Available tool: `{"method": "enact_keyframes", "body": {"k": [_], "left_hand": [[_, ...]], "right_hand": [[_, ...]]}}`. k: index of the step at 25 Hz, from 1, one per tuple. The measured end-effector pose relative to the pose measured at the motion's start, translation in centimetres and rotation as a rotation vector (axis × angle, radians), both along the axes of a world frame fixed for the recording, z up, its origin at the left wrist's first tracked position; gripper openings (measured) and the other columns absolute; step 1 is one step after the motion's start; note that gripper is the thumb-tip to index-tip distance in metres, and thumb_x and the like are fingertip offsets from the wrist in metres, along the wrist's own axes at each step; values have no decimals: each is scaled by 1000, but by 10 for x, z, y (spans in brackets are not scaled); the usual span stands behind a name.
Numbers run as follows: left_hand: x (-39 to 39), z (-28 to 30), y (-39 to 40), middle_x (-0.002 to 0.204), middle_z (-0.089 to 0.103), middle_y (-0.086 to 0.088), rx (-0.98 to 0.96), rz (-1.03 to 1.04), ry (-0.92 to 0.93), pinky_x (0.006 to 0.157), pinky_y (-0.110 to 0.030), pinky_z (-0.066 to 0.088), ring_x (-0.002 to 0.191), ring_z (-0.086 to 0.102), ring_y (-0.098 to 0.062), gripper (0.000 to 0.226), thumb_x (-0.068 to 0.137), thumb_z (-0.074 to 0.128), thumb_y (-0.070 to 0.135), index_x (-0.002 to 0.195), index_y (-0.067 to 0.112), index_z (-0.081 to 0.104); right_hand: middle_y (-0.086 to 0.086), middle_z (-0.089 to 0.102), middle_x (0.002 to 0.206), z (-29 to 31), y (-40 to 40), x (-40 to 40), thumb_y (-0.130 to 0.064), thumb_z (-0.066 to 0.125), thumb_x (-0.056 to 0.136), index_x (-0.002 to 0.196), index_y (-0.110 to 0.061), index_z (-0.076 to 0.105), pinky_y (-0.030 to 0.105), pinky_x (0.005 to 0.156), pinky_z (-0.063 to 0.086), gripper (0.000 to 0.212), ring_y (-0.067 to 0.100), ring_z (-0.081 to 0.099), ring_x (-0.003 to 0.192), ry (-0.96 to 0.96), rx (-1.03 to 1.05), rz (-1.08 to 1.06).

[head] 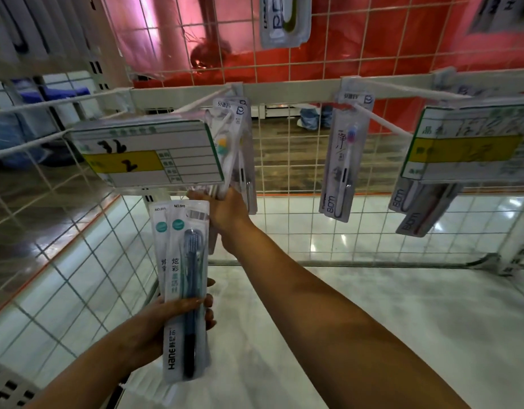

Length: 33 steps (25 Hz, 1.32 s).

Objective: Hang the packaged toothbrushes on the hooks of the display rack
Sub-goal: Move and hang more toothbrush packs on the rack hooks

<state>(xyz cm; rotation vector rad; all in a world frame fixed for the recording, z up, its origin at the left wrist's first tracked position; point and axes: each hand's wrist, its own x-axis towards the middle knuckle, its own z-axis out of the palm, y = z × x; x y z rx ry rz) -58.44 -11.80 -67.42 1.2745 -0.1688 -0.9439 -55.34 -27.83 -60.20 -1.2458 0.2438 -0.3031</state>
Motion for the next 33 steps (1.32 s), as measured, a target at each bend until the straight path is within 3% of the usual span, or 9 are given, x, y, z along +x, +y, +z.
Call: {"method": "enact_keyframes", "body": {"k": [3,8,12,17,20,23,26,29,33], "left_hand": [[4,-1,6,75,68,-15,-37,14,29,60,-39,59,64,67,-27,101,12,95,11,108,7,60],[3,-11,7,78,67,-18,-61,7,75,63,-42,59,66,67,-30,92,16,95,8,103,5,65],[3,-28,6,79,67,-19,-60,19,126,65,-44,58,67,67,-31,92,19,95,5,106,3,64],[-6,-35,-2,77,66,-20,-57,-13,168,63,-43,59,64,66,-31,80,17,95,3,93,1,70],[-9,-35,-7,77,66,-19,-56,-44,159,66,-43,59,64,66,-31,85,16,95,5,96,2,69],[-14,-35,-10,77,67,-17,-15,-54,138,74,-45,58,67,66,-29,96,17,95,9,107,3,63],[-19,-34,-11,77,66,-17,-37,-69,148,74,-44,57,66,65,-29,95,21,95,7,109,1,61],[-25,-30,-11,76,66,-18,-82,-62,156,70,-43,58,64,65,-28,92,19,95,6,105,0,63],[-31,-24,-8,75,66,-18,-90,-50,137,70,-43,58,63,65,-28,94,17,95,6,105,0,62]], "right_hand": [[17,65,102,-2,-4,2,-7,67,83,112,2,60,17,53,52,32,18,61,73,1,5,23],[11,63,100,-23,-21,-4,2,66,80,115,-2,57,39,76,55,36,26,63,90,4,-99,124],[0,63,87,-45,-26,-19,2,68,79,116,-8,57,18,58,52,40,10,59,75,24,-121,185],[24,62,113,-60,-33,-31,4,64,80,115,-3,58,30,86,52,36,22,58,94,66,-120,171],[22,62,118,-62,-34,-32,3,64,81,109,-10,61,30,83,54,31,24,60,96,54,-115,197],[9,67,105,-60,-36,-36,-1,64,83,99,-22,61,25,75,57,27,18,64,91,50,-98,241],[5,68,100,-59,-38,-46,0,65,81,104,-17,61,22,71,58,29,17,66,88,10,-120,236],[14,66,114,-56,-40,-56,-3,68,81,120,-8,56,27,79,58,42,25,65,100,43,-179,201],[12,64,108,-51,-43,-69,-2,66,83,122,-7,53,23,73,58,42,17,65,88,56,-190,182]]}}
